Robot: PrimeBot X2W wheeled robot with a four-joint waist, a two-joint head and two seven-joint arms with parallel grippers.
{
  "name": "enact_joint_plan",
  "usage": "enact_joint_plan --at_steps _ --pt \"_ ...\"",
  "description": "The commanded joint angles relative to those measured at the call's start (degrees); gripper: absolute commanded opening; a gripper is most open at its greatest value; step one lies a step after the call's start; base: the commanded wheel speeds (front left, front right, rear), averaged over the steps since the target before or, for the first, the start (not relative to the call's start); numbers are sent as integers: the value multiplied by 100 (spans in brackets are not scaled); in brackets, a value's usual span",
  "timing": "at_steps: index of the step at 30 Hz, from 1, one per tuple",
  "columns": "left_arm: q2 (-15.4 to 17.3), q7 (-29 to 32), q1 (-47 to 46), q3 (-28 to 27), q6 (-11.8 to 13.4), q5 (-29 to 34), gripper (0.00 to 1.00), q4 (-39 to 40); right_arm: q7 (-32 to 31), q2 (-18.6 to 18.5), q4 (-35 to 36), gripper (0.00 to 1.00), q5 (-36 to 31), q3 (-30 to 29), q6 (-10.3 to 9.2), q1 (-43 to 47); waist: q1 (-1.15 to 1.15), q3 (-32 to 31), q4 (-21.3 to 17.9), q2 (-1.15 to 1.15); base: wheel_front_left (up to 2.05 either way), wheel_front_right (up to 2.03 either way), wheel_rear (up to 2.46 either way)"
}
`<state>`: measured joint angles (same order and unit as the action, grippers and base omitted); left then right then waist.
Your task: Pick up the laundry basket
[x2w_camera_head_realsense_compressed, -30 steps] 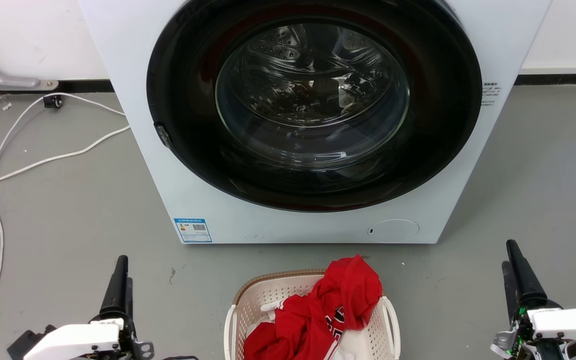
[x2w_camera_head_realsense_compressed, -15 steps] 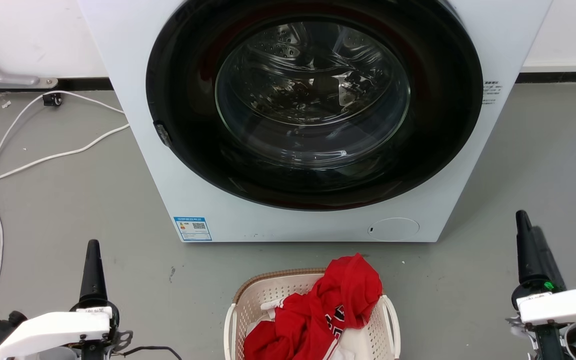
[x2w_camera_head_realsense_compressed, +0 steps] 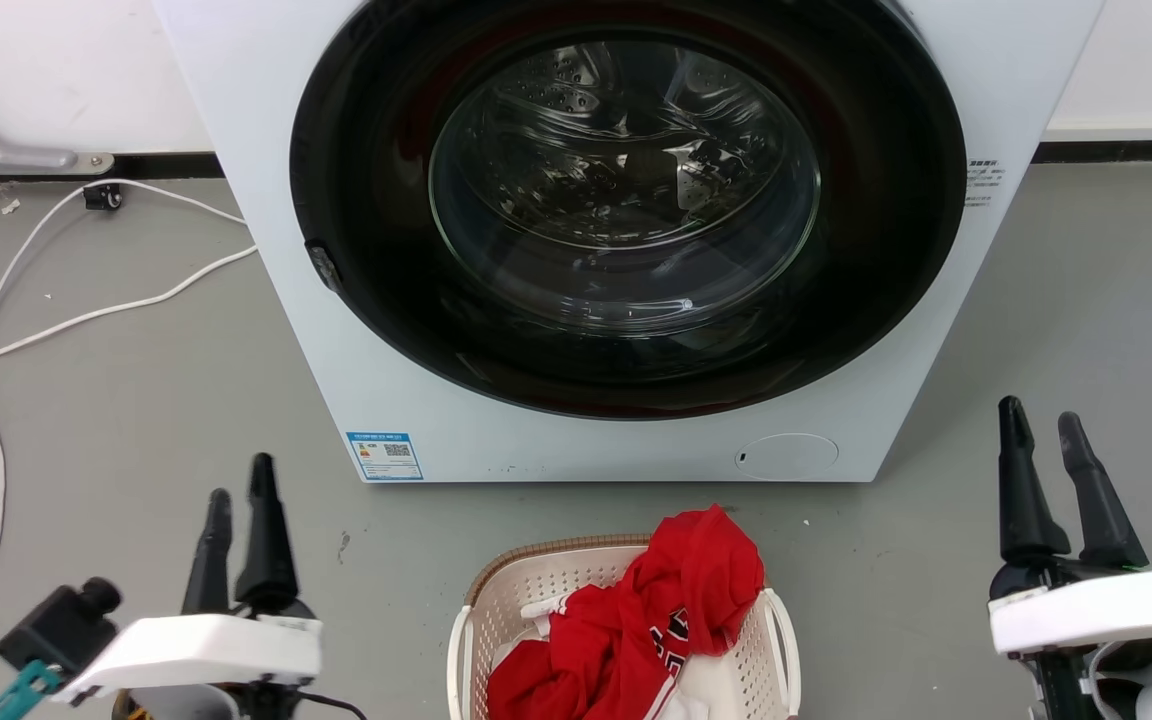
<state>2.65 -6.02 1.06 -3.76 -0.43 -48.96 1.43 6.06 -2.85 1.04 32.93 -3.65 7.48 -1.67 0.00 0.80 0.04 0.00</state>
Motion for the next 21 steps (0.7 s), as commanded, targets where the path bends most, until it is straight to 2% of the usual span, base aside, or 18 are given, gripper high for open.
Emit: enact_joint_plan --at_steps 1,13,21 --pt "21 -55 17 95 27 283 100 146 57 -14 136 100 -234 34 1 12 0 -1 -3 0 0 0 0" --pt "23 -249 146 777 88 1896 100 131 246 -12 -13 100 -1330 176 1 172 0 -12 -14 0 0 0 0" --pt "102 -364 169 1110 219 2644 100 29 367 -11 -114 100 -1752 206 1 259 0 5 -15 0 0 0 0"
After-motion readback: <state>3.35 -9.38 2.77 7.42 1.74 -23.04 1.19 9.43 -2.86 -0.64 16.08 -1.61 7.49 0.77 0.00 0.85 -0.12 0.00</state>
